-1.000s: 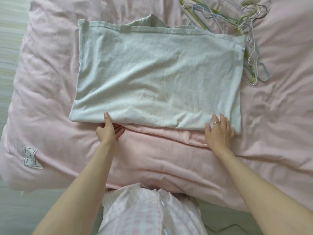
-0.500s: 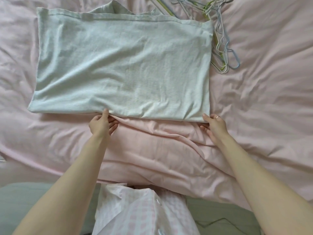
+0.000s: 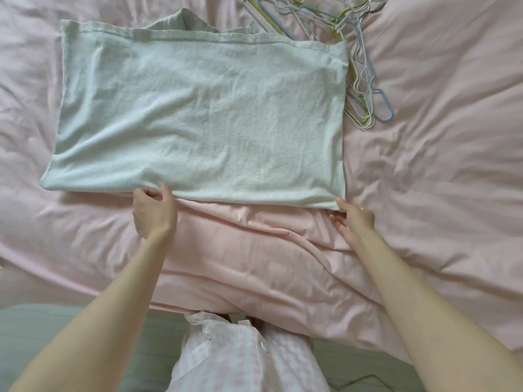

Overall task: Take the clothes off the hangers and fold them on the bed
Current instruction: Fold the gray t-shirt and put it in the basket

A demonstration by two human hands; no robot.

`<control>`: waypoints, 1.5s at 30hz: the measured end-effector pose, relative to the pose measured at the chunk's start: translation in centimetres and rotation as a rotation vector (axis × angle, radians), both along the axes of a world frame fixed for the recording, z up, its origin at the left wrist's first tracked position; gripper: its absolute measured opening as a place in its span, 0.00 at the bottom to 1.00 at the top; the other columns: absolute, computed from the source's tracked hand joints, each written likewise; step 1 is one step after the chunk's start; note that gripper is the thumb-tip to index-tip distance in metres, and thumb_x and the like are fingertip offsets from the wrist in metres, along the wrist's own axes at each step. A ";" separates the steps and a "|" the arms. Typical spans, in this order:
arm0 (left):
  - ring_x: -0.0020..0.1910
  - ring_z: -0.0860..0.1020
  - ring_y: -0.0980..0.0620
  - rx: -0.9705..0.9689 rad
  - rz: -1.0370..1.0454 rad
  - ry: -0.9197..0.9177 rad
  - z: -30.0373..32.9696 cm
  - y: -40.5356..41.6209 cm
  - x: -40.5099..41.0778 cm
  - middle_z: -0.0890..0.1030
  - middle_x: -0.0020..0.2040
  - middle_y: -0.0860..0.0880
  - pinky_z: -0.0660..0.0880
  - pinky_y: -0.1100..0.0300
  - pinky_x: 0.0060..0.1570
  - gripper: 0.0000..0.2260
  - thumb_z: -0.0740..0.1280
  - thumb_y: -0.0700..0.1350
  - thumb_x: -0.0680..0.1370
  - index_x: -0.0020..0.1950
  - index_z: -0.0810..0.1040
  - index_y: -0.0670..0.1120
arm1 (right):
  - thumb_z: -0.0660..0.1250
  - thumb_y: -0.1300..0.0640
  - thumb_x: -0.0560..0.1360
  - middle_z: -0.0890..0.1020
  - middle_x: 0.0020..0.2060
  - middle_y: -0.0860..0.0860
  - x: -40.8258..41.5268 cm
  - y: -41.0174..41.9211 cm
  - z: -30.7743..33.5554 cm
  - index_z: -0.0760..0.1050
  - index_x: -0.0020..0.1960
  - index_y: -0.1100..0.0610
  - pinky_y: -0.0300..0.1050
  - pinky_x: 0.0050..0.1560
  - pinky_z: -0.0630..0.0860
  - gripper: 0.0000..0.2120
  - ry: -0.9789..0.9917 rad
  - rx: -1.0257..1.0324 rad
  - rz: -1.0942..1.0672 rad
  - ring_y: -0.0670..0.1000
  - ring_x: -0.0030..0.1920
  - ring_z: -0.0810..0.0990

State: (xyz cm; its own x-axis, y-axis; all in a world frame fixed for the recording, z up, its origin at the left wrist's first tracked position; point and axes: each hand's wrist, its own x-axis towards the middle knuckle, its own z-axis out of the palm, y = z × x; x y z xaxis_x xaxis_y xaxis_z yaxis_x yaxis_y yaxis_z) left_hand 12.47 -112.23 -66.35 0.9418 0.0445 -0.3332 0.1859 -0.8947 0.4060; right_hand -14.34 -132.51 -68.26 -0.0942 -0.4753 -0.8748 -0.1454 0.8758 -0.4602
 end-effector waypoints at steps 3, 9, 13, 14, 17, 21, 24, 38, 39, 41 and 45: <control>0.64 0.67 0.40 0.067 -0.357 -0.216 0.4 -1.3 -0.7 0.72 0.62 0.39 0.62 0.47 0.62 0.15 0.61 0.46 0.78 0.63 0.70 0.40 | 0.66 0.55 0.77 0.78 0.44 0.57 1.2 1.2 0.6 0.73 0.47 0.59 0.42 0.45 0.77 0.06 -0.191 0.163 -0.217 0.52 0.45 0.78; 0.76 0.39 0.42 0.382 -0.915 0.128 -2.5 -4.1 0.4 0.43 0.78 0.49 0.36 0.32 0.66 0.25 0.50 0.57 0.80 0.76 0.50 0.54 | 0.68 0.46 0.74 0.78 0.48 0.55 4.0 1.5 1.2 0.73 0.50 0.59 0.49 0.59 0.75 0.16 -0.372 0.234 -0.450 0.54 0.53 0.77; 0.75 0.34 0.46 0.421 -1.118 0.147 -3.1 -3.6 0.3 0.39 0.78 0.53 0.32 0.33 0.65 0.27 0.47 0.59 0.80 0.77 0.43 0.56 | 0.62 0.48 0.78 0.80 0.49 0.56 5.7 1.3 0.8 0.74 0.59 0.57 0.54 0.52 0.77 0.15 -0.412 0.164 -0.460 0.56 0.52 0.79; 0.75 0.34 0.46 0.412 -1.156 0.150 -3.2 -3.5 0.3 0.39 0.78 0.54 0.32 0.34 0.66 0.27 0.48 0.59 0.81 0.77 0.42 0.56 | 0.59 0.49 0.79 0.80 0.50 0.55 6.2 1.3 0.8 0.74 0.58 0.57 0.54 0.54 0.76 0.14 -0.369 0.123 -0.419 0.56 0.53 0.79; 0.76 0.36 0.48 0.382 -1.279 0.146 -3.0 -2.8 0.9 0.41 0.78 0.54 0.34 0.34 0.67 0.26 0.47 0.58 0.81 0.77 0.44 0.55 | 0.56 0.52 0.80 0.78 0.55 0.53 8.0 1.8 0.9 0.71 0.61 0.55 0.53 0.61 0.74 0.13 -0.124 -0.108 -0.341 0.53 0.58 0.77; 0.77 0.42 0.46 0.297 -1.411 0.014 -2.3 -1.3 2.2 0.49 0.78 0.52 0.33 0.35 0.67 0.29 0.39 0.60 0.77 0.78 0.50 0.53 | 0.57 0.61 0.80 0.77 0.55 0.52 11.5 2.4 3.0 0.71 0.65 0.61 0.29 0.49 0.70 0.15 0.192 -0.497 -0.180 0.52 0.57 0.76; 0.76 0.38 0.47 0.224 -1.285 0.125 -1.5 0.6 5.0 0.45 0.78 0.51 0.33 0.40 0.69 0.23 0.46 0.55 0.83 0.78 0.49 0.53 | 0.58 0.59 0.80 0.79 0.57 0.61 15.5 3.9 5.2 0.73 0.63 0.67 0.31 0.46 0.66 0.15 0.294 -0.613 -0.040 0.56 0.60 0.76; 0.50 0.80 0.48 -0.946 0.329 0.919 1.5 11.0 22.0 0.82 0.50 0.45 0.74 0.52 0.54 0.24 0.45 0.59 0.82 0.58 0.74 0.45 | 0.55 0.51 0.82 0.64 0.74 0.51 38.1 20.6 5.3 0.62 0.74 0.53 0.53 0.73 0.54 0.22 0.125 -0.978 1.256 0.52 0.74 0.59; 0.49 0.81 0.47 -0.948 0.350 0.926 1.4 11.7 22.7 0.83 0.49 0.45 0.74 0.51 0.55 0.25 0.45 0.59 0.82 0.57 0.74 0.45 | 0.53 0.50 0.82 0.63 0.74 0.49 38.7 21.7 4.6 0.61 0.74 0.53 0.52 0.73 0.53 0.22 0.128 -0.930 1.331 0.51 0.75 0.58; 0.48 0.82 0.48 -0.936 0.344 0.934 1.1 12.7 23.6 0.83 0.48 0.45 0.75 0.53 0.55 0.26 0.45 0.59 0.82 0.56 0.76 0.44 | 0.52 0.50 0.82 0.62 0.74 0.48 39.6 23.2 3.6 0.60 0.75 0.53 0.51 0.74 0.50 0.22 0.157 -0.885 1.419 0.50 0.75 0.56; 0.46 0.83 0.51 -0.934 0.350 0.968 0.4 13.9 24.2 0.85 0.46 0.46 0.77 0.55 0.54 0.27 0.45 0.58 0.82 0.55 0.76 0.42 | 0.53 0.50 0.82 0.62 0.74 0.47 40.3 24.6 2.9 0.61 0.74 0.53 0.50 0.74 0.47 0.22 0.207 -0.919 1.373 0.48 0.75 0.57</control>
